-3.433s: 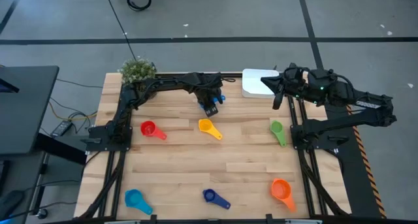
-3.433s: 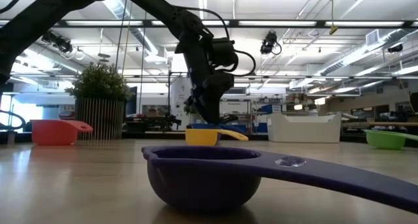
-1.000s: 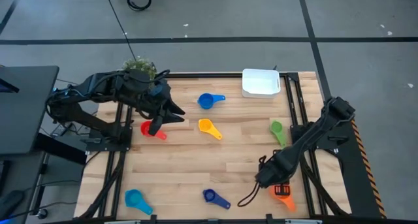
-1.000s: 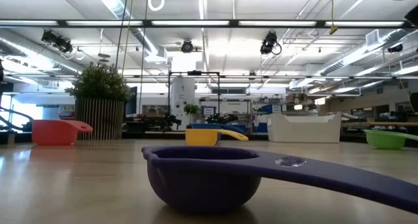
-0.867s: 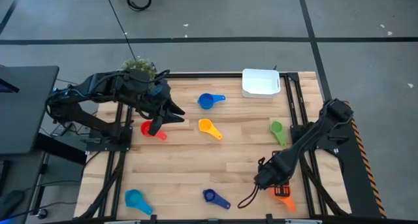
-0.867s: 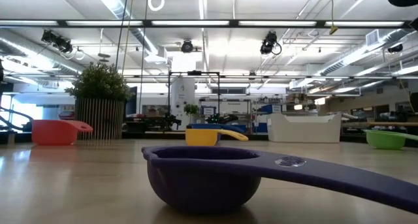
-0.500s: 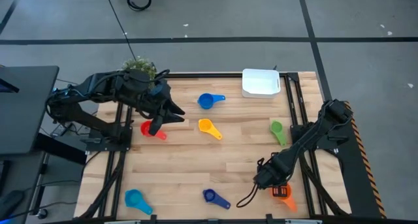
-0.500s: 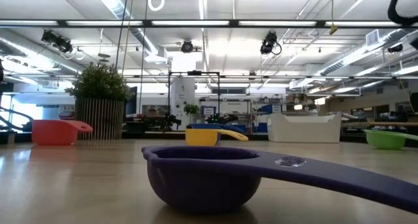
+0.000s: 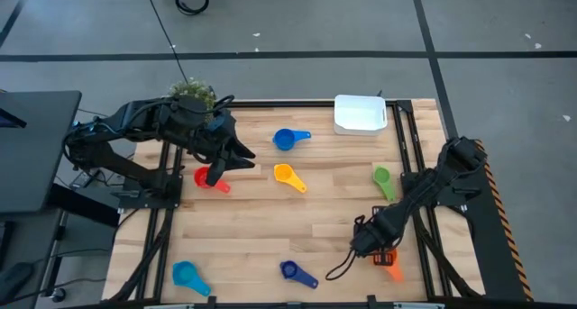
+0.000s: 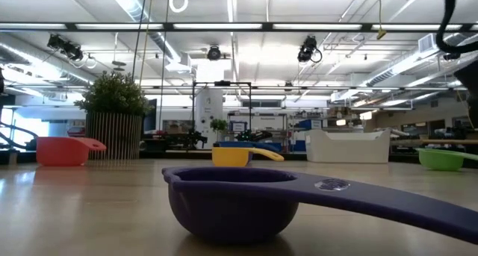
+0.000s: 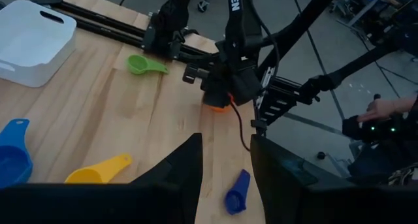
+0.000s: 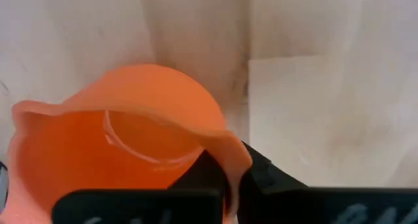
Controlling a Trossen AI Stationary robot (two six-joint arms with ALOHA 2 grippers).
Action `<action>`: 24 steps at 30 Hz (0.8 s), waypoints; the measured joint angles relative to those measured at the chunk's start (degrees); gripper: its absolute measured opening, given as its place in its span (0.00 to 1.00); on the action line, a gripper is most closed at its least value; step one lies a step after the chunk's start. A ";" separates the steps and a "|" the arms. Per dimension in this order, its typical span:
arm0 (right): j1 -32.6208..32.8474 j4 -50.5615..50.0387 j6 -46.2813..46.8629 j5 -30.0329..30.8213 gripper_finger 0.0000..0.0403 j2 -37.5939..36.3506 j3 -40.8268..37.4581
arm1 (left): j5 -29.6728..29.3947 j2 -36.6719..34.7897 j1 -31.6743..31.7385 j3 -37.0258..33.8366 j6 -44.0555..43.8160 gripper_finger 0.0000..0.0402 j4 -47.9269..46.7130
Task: Nest measuring cups in basket
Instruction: Move the orange measuring cup to the middle right of the table
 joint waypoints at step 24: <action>-40.46 1.65 -34.75 11.33 0.02 -2.56 4.93 | -5.43 0.02 0.07 0.00 -1.84 0.34 -0.05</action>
